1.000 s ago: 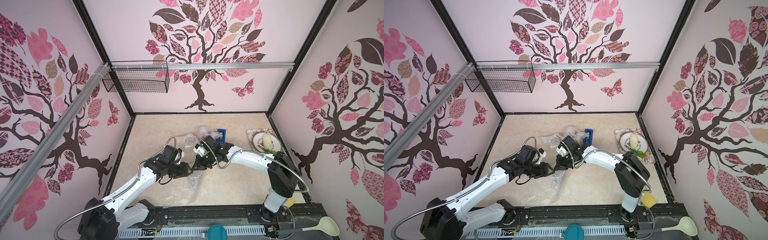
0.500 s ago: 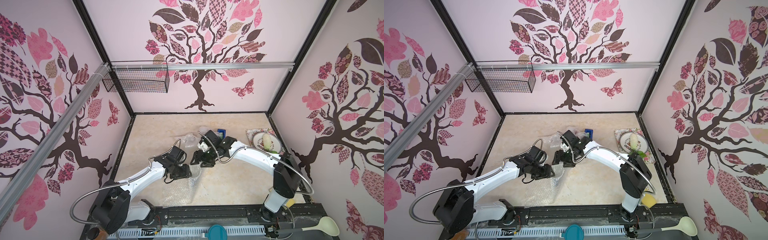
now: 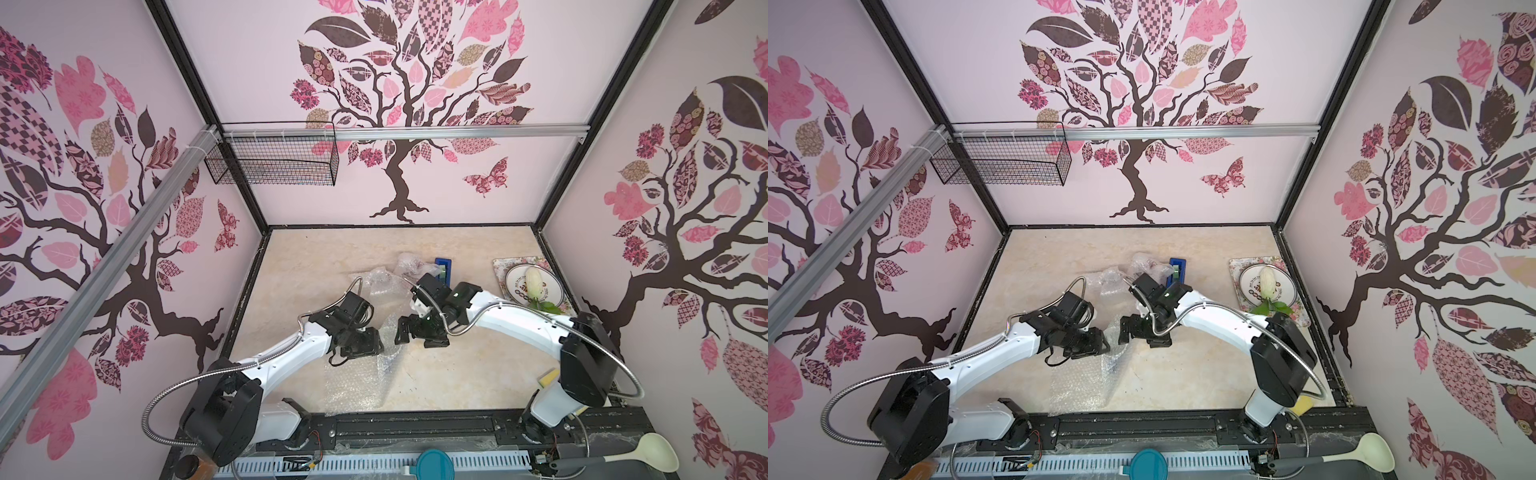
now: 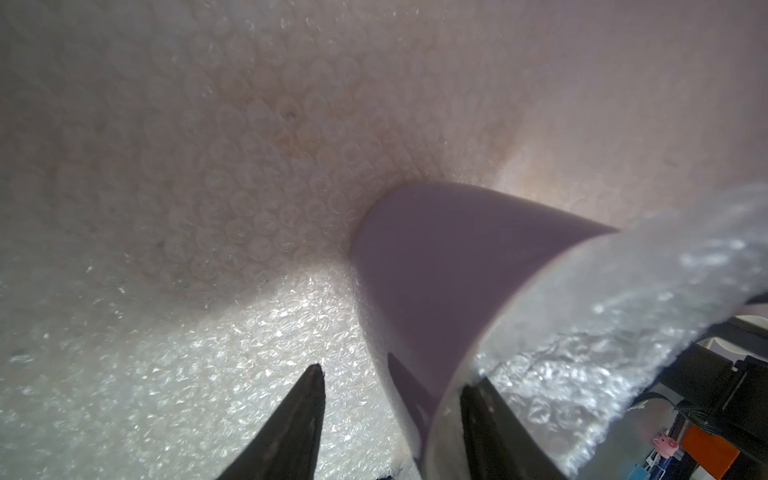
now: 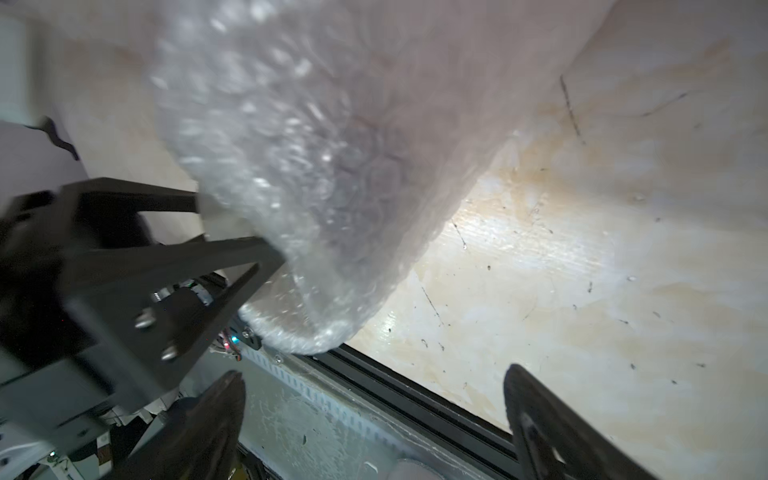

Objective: Wrap mugs in bubble wrap
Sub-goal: Wrap the mug in bubble wrap.

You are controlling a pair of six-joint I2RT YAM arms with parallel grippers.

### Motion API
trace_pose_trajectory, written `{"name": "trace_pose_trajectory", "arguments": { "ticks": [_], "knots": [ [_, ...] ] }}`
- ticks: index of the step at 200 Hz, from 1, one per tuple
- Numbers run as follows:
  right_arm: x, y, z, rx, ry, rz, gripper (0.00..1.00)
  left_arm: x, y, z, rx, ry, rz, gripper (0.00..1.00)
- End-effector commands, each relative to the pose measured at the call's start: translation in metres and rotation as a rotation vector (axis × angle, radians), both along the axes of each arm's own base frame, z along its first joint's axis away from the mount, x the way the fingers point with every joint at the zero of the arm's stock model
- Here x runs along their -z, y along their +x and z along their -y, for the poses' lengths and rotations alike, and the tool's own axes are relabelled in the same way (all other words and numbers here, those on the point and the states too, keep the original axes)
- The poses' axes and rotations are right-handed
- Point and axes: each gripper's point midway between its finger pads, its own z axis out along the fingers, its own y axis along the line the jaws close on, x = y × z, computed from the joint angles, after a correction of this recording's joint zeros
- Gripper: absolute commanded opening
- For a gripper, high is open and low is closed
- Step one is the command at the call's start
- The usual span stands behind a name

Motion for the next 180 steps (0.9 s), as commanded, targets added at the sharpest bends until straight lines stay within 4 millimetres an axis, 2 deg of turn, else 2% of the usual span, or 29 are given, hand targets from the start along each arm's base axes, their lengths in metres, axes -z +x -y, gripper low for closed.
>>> {"name": "trace_pose_trajectory", "arguments": {
  "ticks": [1, 13, 22, 46, 56, 65, 74, 88, 98, 157, 180],
  "knots": [
    [0.024, 0.014, -0.009, 0.019, -0.022, 0.040, 0.98, -0.015, 0.007, -0.002, -0.014, -0.007, 0.037, 0.53],
    [0.035, 0.022, -0.014, 0.014, -0.038, 0.079, 0.98, -0.029, 0.014, -0.004, -0.037, -0.024, 0.082, 0.54],
    [0.049, 0.023, -0.009, 0.016, -0.103, 0.072, 0.97, -0.040, 0.021, -0.014, -0.067, -0.017, 0.106, 0.54],
    [0.069, 0.031, 0.006, 0.044, -0.215, 0.106, 0.95, -0.082, 0.045, -0.068, -0.248, 0.046, 0.198, 0.58],
    [0.075, 0.034, 0.012, 0.053, -0.256, 0.113, 0.95, -0.086, 0.049, -0.095, -0.327, 0.102, 0.211, 0.62],
    [0.080, 0.035, 0.015, 0.049, -0.292, 0.110, 0.94, -0.078, 0.050, -0.116, -0.392, 0.143, 0.178, 0.62],
    [0.082, 0.036, 0.015, 0.038, -0.325, 0.120, 0.94, -0.059, 0.046, -0.134, -0.443, 0.173, 0.097, 0.62],
    [0.086, 0.036, 0.015, 0.034, -0.351, 0.126, 0.94, -0.033, 0.040, -0.148, -0.470, 0.207, -0.009, 0.58],
    [0.087, 0.036, 0.013, 0.047, -0.333, 0.125, 0.94, -0.023, 0.043, -0.156, -0.457, 0.262, -0.021, 0.57],
    [0.063, 0.040, -0.001, 0.050, -0.252, 0.145, 0.93, 0.021, 0.079, -0.159, -0.399, 0.324, -0.030, 0.51],
    [0.049, 0.042, -0.007, 0.050, -0.220, 0.157, 0.96, 0.043, 0.085, -0.143, -0.355, 0.249, -0.062, 0.45]
  ]
}}
